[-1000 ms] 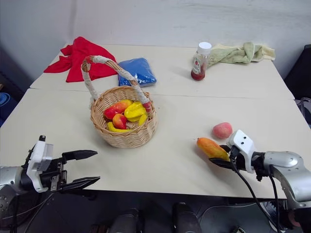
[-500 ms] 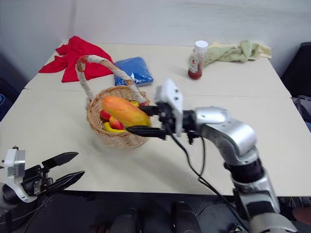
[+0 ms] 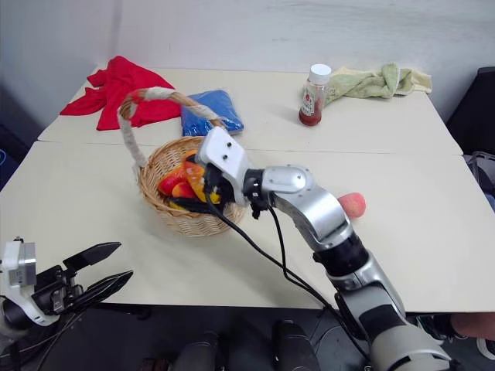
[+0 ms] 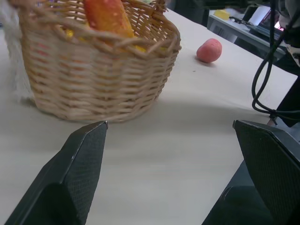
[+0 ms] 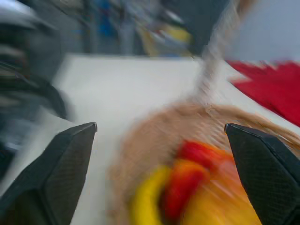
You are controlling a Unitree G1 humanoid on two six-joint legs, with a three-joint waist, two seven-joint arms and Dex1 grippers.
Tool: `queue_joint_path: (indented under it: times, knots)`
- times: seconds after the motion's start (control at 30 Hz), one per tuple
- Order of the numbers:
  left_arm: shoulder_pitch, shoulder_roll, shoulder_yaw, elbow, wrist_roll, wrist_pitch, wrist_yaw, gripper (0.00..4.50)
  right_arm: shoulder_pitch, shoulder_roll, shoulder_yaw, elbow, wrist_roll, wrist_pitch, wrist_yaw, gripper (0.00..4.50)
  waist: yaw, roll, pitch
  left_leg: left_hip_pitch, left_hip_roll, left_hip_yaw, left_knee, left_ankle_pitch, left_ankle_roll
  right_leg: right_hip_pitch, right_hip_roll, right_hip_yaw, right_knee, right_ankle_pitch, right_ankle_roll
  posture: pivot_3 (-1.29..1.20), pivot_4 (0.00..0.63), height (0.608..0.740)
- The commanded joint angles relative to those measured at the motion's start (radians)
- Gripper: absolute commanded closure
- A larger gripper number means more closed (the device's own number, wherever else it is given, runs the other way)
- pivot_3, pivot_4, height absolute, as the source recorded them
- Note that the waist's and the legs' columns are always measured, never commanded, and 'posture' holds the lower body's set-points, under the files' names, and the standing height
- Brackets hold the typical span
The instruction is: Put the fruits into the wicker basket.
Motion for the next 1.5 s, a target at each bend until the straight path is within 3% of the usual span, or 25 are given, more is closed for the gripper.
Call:
queue_joint_path:
  times: [0.03, 0.1, 0.17, 0.3, 0.53, 0.73, 0.87, 1.07, 1.3, 1.5]
  knots:
    - [-0.036, 0.015, -0.019, -0.043, -0.012, -0.016, -0.003, 0.0, 0.068, -0.073, -0.114, -0.103, 0.114, -0.015, 0.101, 0.01, 0.0, 0.0, 0.0, 0.0, 0.0, 0.0, 0.001, 0.0, 0.0, 0.0, 0.0, 0.0, 0.0, 0.0, 0.0, 0.0, 0.15, 0.74]
    - [-0.081, 0.027, -0.053, -0.057, -0.008, -0.012, -0.004, 0.0, 0.173, -0.172, -0.188, -0.16, 0.166, -0.028, 0.185, 0.01, 0.016, -0.001, -0.001, 0.0, -0.001, -0.002, 0.002, 0.0, 0.001, 0.003, -0.001, -0.002, -0.001, 0.0, 0.0, 0.0, 0.15, 0.74]
    - [-0.121, 0.043, -0.103, -0.072, 0.027, -0.025, -0.011, 0.0, 0.288, -0.244, -0.286, -0.192, 0.185, -0.026, 0.16, 0.01, 0.021, -0.001, 0.0, 0.002, -0.001, -0.002, 0.002, 0.0, 0.001, 0.006, -0.001, -0.002, -0.004, 0.001, 0.001, 0.0, 0.15, 0.74]
    - [-0.204, 0.053, -0.177, -0.075, 0.055, -0.04, -0.006, 0.0, 0.612, -0.387, -0.5, -0.166, 0.046, -0.241, 0.188, 0.01, 0.03, -0.001, 0.0, 0.007, -0.001, -0.001, 0.0, -0.001, 0.002, 0.011, 0.0, -0.002, -0.009, 0.001, 0.002, 0.0, 0.15, 0.74]
    - [-0.266, 0.076, -0.263, -0.028, 0.091, -0.058, -0.062, 0.0, 0.928, -0.389, -0.859, 0.118, -0.085, -0.587, 0.097, 0.01, 0.022, 0.001, 0.0, 0.01, 0.0, 0.001, -0.001, 0.0, 0.001, 0.013, 0.005, 0.0, -0.009, 0.001, 0.002, 0.0, 0.15, 0.74]
    - [-0.324, 0.085, -0.288, 0.023, 0.107, -0.07, -0.083, 0.0, 1.037, -0.386, -0.924, 0.229, -0.093, -0.673, 0.072, 0.01, 0.019, 0.001, 0.001, 0.017, 0.001, 0.005, -0.002, 0.0, 0.0, 0.016, 0.012, 0.007, -0.009, 0.001, 0.002, 0.0, 0.15, 0.74]
    - [-0.344, 0.086, -0.296, 0.038, 0.112, -0.072, -0.088, 0.0, 0.967, -0.431, -0.862, 0.202, -0.104, -0.623, 0.052, 0.01, 0.002, 0.001, 0.001, 0.02, 0.003, 0.007, -0.005, -0.001, 0.0, 0.017, 0.011, 0.011, -0.008, 0.001, 0.002, 0.0, 0.15, 0.74]
    - [-0.356, 0.084, -0.301, 0.042, 0.113, -0.075, -0.088, 0.0, 0.683, -0.529, -0.671, 0.253, -0.142, -0.461, 0.065, 0.01, -0.001, 0.002, 0.001, 0.022, 0.003, 0.007, -0.005, -0.001, -0.001, 0.016, 0.015, 0.017, -0.007, 0.001, 0.002, 0.0, 0.15, 0.74]
    - [-0.324, 0.073, -0.293, 0.009, 0.111, -0.081, -0.073, 0.0, 0.375, -0.552, -0.44, 0.481, -0.233, -0.377, 0.158, 0.01, 0.007, 0.002, 0.001, 0.019, 0.002, 0.006, -0.004, -0.002, -0.001, 0.014, 0.013, 0.017, -0.009, 0.001, 0.002, 0.0, 0.15, 0.74]
    - [-0.288, 0.075, -0.27, -0.015, 0.106, -0.086, -0.064, 0.0, 0.215, -0.547, -0.326, 0.685, -0.303, -0.345, 0.238, 0.01, 0.002, 0.003, 0.001, 0.019, 0.001, 0.009, -0.003, -0.003, 0.001, 0.014, 0.01, 0.018, -0.009, 0.002, 0.004, 0.0, 0.15, 0.74]
